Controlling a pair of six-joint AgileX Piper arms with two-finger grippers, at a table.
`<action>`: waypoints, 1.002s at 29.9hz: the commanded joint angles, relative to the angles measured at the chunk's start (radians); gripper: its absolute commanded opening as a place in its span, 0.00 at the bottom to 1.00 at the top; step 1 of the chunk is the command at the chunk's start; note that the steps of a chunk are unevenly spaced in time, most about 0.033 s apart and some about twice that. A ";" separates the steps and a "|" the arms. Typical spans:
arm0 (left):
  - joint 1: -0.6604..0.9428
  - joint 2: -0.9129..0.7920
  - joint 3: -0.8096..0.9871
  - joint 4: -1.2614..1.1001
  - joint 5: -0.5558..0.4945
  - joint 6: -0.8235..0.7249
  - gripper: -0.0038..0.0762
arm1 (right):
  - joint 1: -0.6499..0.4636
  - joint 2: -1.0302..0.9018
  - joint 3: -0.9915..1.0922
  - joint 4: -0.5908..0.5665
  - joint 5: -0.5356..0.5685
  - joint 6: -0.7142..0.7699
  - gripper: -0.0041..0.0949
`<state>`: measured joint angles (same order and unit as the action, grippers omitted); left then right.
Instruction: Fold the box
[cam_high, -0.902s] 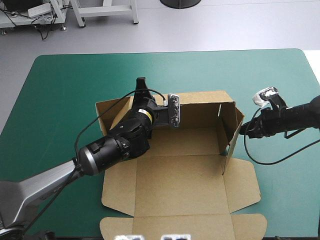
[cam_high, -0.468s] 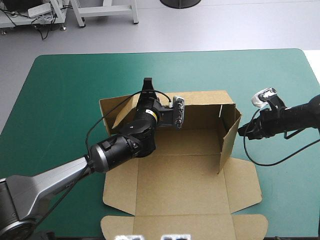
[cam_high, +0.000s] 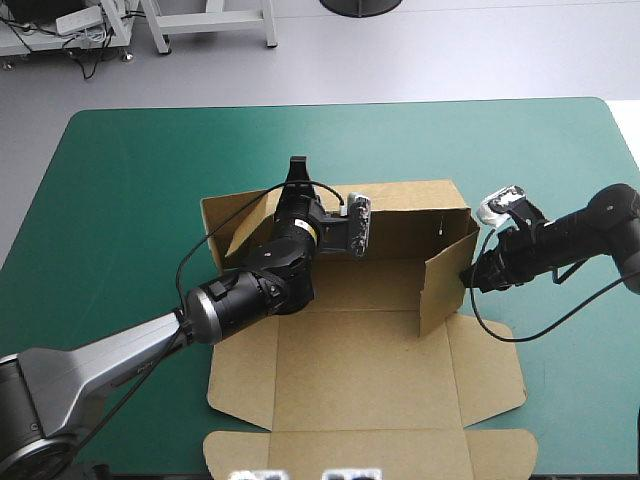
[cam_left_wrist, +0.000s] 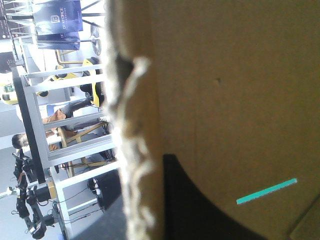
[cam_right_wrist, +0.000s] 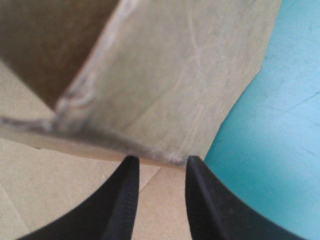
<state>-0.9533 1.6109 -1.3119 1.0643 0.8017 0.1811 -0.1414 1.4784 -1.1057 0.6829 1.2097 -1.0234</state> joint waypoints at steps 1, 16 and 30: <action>-0.004 -0.036 -0.029 0.024 -0.025 -0.010 0.04 | 0.001 -0.039 -0.021 0.046 0.048 -0.009 0.35; -0.004 -0.036 -0.029 0.022 -0.021 -0.010 0.04 | 0.001 -0.038 -0.021 0.178 -0.039 -0.188 0.35; -0.004 -0.036 -0.029 0.022 -0.021 -0.010 0.04 | 0.001 -0.038 -0.021 0.308 -0.127 -0.240 0.35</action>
<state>-0.9533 1.6109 -1.3119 1.0643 0.8090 0.1738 -0.1403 1.4784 -1.1034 0.8840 1.1086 -1.2497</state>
